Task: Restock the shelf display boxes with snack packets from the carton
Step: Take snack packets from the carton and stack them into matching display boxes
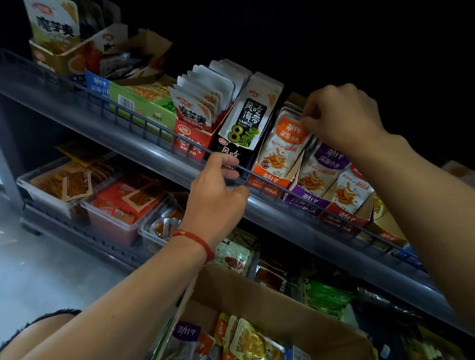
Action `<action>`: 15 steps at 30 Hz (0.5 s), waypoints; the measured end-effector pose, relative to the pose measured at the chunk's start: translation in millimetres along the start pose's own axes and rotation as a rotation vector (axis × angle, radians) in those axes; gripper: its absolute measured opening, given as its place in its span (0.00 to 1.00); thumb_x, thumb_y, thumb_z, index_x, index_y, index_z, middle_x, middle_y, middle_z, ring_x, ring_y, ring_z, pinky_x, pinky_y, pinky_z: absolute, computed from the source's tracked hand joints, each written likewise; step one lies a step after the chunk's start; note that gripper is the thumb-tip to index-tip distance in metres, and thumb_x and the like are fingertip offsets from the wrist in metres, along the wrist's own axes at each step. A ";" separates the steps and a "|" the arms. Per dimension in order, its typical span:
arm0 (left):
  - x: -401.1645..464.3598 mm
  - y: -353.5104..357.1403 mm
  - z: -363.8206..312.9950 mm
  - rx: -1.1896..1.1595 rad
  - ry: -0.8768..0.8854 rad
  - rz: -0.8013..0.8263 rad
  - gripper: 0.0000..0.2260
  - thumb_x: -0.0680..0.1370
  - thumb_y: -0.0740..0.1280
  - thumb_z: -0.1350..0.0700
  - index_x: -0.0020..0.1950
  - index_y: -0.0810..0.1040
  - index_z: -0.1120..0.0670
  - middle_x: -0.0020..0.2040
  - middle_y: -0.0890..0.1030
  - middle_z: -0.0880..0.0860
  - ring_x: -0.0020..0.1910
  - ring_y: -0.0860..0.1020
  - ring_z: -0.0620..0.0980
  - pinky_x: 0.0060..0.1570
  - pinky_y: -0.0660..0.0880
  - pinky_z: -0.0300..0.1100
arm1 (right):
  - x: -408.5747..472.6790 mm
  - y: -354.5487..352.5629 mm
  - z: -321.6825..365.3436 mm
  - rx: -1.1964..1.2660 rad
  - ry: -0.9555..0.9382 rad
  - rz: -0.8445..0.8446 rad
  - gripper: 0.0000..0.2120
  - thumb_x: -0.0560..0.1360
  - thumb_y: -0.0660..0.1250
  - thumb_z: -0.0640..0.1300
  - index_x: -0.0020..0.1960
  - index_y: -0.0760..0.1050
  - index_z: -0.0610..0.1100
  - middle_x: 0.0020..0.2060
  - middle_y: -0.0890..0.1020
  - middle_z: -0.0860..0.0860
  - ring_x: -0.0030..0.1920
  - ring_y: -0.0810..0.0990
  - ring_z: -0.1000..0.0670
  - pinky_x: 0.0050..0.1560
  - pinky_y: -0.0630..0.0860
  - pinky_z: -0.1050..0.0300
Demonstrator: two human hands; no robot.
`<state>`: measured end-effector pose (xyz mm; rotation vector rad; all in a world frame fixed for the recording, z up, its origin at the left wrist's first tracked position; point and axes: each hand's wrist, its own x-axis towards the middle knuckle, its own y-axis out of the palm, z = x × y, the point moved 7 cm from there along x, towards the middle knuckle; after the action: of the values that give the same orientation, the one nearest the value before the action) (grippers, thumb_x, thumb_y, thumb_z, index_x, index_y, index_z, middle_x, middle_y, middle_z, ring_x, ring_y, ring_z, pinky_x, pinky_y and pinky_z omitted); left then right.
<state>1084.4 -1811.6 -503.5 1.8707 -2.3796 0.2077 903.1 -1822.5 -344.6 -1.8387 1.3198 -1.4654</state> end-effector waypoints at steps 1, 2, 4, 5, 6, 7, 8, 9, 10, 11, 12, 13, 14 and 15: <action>-0.2 0.8 0.3 0.009 0.006 0.004 0.18 0.76 0.69 0.63 0.61 0.73 0.46 0.53 0.77 0.46 0.48 0.81 0.51 0.48 0.82 0.54 | -3.1 -3.0 0.2 0.012 -0.013 -0.019 0.08 0.81 0.67 0.45 0.57 0.81 0.43 0.51 0.83 0.44 0.49 0.82 0.43 0.43 0.77 0.50; -0.8 1.8 0.4 0.019 0.014 0.009 0.17 0.76 0.69 0.63 0.60 0.73 0.47 0.52 0.77 0.47 0.47 0.81 0.52 0.48 0.82 0.54 | -7.4 -7.1 0.5 0.026 -0.027 -0.043 0.08 0.81 0.67 0.45 0.57 0.81 0.44 0.51 0.84 0.44 0.49 0.82 0.43 0.44 0.78 0.49; -3.4 4.4 0.6 0.043 0.040 0.033 0.14 0.76 0.68 0.64 0.57 0.75 0.48 0.49 0.79 0.48 0.44 0.81 0.52 0.47 0.82 0.54 | -21.7 -20.9 1.0 0.071 -0.033 -0.116 0.07 0.82 0.65 0.45 0.55 0.81 0.45 0.49 0.84 0.46 0.48 0.83 0.43 0.45 0.80 0.46; -5.6 6.7 0.8 0.071 0.060 0.053 0.12 0.77 0.67 0.64 0.54 0.76 0.47 0.46 0.81 0.49 0.42 0.82 0.52 0.46 0.82 0.53 | -32.7 -28.3 0.8 0.112 -0.017 -0.159 0.08 0.81 0.64 0.47 0.55 0.81 0.47 0.48 0.84 0.47 0.47 0.83 0.44 0.45 0.81 0.45; -8.5 10.1 1.4 0.109 0.081 0.080 0.11 0.78 0.67 0.63 0.52 0.77 0.47 0.44 0.82 0.50 0.40 0.82 0.51 0.45 0.83 0.52 | -46.4 -34.6 0.8 0.166 0.007 -0.192 0.08 0.81 0.64 0.48 0.54 0.81 0.48 0.47 0.84 0.49 0.47 0.82 0.46 0.45 0.80 0.46; -12.4 14.7 2.9 0.150 0.098 0.117 0.10 0.78 0.67 0.63 0.50 0.77 0.47 0.42 0.83 0.52 0.39 0.82 0.50 0.44 0.83 0.50 | -62.5 -39.2 1.7 0.226 0.029 -0.205 0.09 0.80 0.63 0.49 0.54 0.81 0.48 0.46 0.84 0.50 0.46 0.81 0.48 0.45 0.80 0.48; -16.9 20.1 5.7 0.192 0.110 0.161 0.09 0.78 0.66 0.63 0.49 0.77 0.47 0.40 0.83 0.53 0.37 0.81 0.49 0.41 0.82 0.47 | -80.6 -40.8 3.8 0.283 0.041 -0.197 0.09 0.80 0.63 0.49 0.53 0.81 0.48 0.45 0.83 0.52 0.45 0.81 0.49 0.45 0.79 0.50; -22.5 26.5 9.1 0.236 0.121 0.212 0.09 0.79 0.66 0.63 0.48 0.77 0.48 0.39 0.83 0.53 0.35 0.80 0.47 0.39 0.81 0.43 | -100.6 -40.1 6.7 0.340 0.049 -0.170 0.09 0.80 0.64 0.49 0.53 0.81 0.49 0.44 0.82 0.54 0.44 0.80 0.51 0.44 0.78 0.53; -29.0 33.7 12.6 0.286 0.131 0.266 0.08 0.79 0.66 0.63 0.48 0.78 0.49 0.39 0.82 0.52 0.34 0.79 0.44 0.36 0.79 0.38 | -121.8 -35.1 8.0 0.397 0.062 -0.125 0.08 0.79 0.64 0.48 0.51 0.82 0.50 0.42 0.81 0.56 0.42 0.79 0.53 0.43 0.76 0.56; -36.2 41.3 17.4 0.342 0.135 0.325 0.08 0.79 0.66 0.62 0.48 0.79 0.49 0.38 0.82 0.51 0.33 0.78 0.43 0.34 0.76 0.35 | -143.4 -27.1 8.0 0.450 0.085 -0.063 0.07 0.79 0.65 0.48 0.50 0.82 0.51 0.41 0.80 0.58 0.40 0.79 0.54 0.42 0.75 0.57; -44.6 49.5 22.8 0.404 0.128 0.389 0.07 0.78 0.67 0.61 0.48 0.79 0.48 0.39 0.81 0.48 0.34 0.78 0.41 0.34 0.74 0.34 | -165.8 -15.2 6.1 0.495 0.118 0.011 0.06 0.78 0.66 0.48 0.48 0.82 0.52 0.39 0.81 0.59 0.39 0.79 0.55 0.40 0.75 0.57; -53.3 57.5 29.0 0.477 0.122 0.458 0.07 0.78 0.68 0.59 0.48 0.79 0.47 0.40 0.81 0.46 0.36 0.78 0.41 0.36 0.73 0.34 | -188.3 -0.9 4.1 0.530 0.151 0.091 0.05 0.78 0.66 0.48 0.47 0.82 0.53 0.37 0.81 0.60 0.38 0.79 0.57 0.39 0.75 0.57; -62.5 65.8 36.3 0.564 0.120 0.534 0.06 0.78 0.69 0.58 0.49 0.79 0.45 0.42 0.81 0.45 0.39 0.78 0.41 0.39 0.73 0.36 | -210.6 16.0 2.1 0.557 0.178 0.177 0.05 0.78 0.67 0.48 0.46 0.81 0.54 0.35 0.80 0.61 0.37 0.78 0.60 0.37 0.74 0.58; -71.7 74.5 44.9 0.660 0.120 0.611 0.07 0.77 0.69 0.57 0.50 0.78 0.45 0.44 0.81 0.45 0.42 0.79 0.43 0.42 0.74 0.38 | -233.0 31.7 2.1 0.574 0.193 0.262 0.05 0.78 0.68 0.47 0.45 0.80 0.54 0.35 0.79 0.62 0.36 0.77 0.62 0.37 0.72 0.62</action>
<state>1028.8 -1733.4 -562.8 1.1446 -2.9379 1.2376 896.5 -1634.6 -485.8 -1.1415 1.0253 -1.6816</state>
